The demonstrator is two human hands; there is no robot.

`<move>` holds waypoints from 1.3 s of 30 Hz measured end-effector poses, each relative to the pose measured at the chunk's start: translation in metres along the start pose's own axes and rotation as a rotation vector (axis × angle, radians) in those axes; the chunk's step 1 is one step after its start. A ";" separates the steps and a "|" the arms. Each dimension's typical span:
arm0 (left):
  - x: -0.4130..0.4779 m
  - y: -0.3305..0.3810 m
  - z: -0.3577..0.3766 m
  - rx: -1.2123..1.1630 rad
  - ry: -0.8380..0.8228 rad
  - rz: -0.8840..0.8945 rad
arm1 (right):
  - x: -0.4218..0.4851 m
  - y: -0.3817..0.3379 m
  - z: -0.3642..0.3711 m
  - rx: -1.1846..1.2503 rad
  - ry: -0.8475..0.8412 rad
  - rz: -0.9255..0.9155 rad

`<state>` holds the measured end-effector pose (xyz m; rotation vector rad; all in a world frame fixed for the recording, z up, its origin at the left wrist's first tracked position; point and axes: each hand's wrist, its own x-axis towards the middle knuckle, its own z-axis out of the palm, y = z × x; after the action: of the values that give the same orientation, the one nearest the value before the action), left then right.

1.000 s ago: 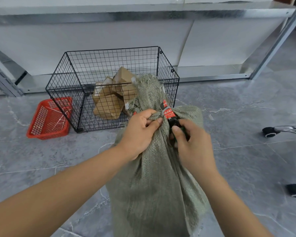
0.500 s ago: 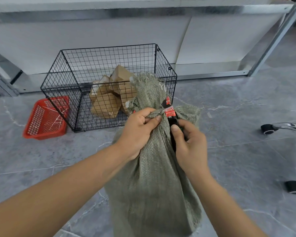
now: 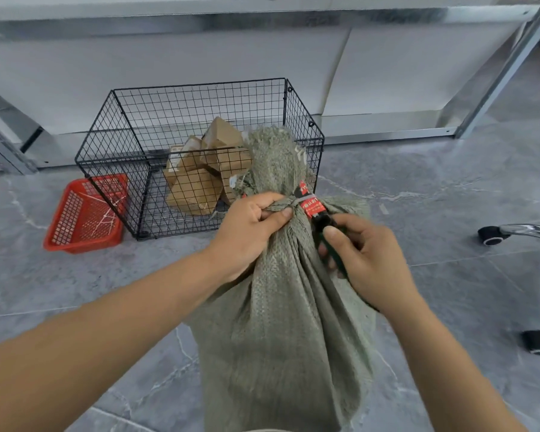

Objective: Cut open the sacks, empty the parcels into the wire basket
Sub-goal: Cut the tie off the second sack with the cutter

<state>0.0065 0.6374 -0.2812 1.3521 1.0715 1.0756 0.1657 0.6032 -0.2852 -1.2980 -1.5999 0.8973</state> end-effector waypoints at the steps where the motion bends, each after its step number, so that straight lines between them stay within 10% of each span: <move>1: -0.001 -0.002 -0.001 0.012 0.012 -0.003 | 0.000 -0.001 -0.006 -0.125 -0.017 -0.023; 13: -0.006 -0.004 0.003 -0.050 0.015 0.006 | -0.003 -0.023 -0.021 -0.719 -0.068 -0.046; 19: -0.009 0.001 0.014 -0.290 0.023 -0.043 | -0.010 -0.009 0.010 0.009 0.173 0.057; 26: 0.000 0.004 0.020 -0.377 0.077 -0.136 | -0.006 -0.007 0.032 0.324 0.329 0.131; 39: -0.002 -0.001 0.018 -0.486 0.039 -0.321 | 0.002 -0.005 0.034 0.907 0.132 0.507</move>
<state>0.0235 0.6317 -0.2827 0.7484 0.9369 1.0367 0.1324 0.6038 -0.2929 -1.0440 -0.5830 1.5643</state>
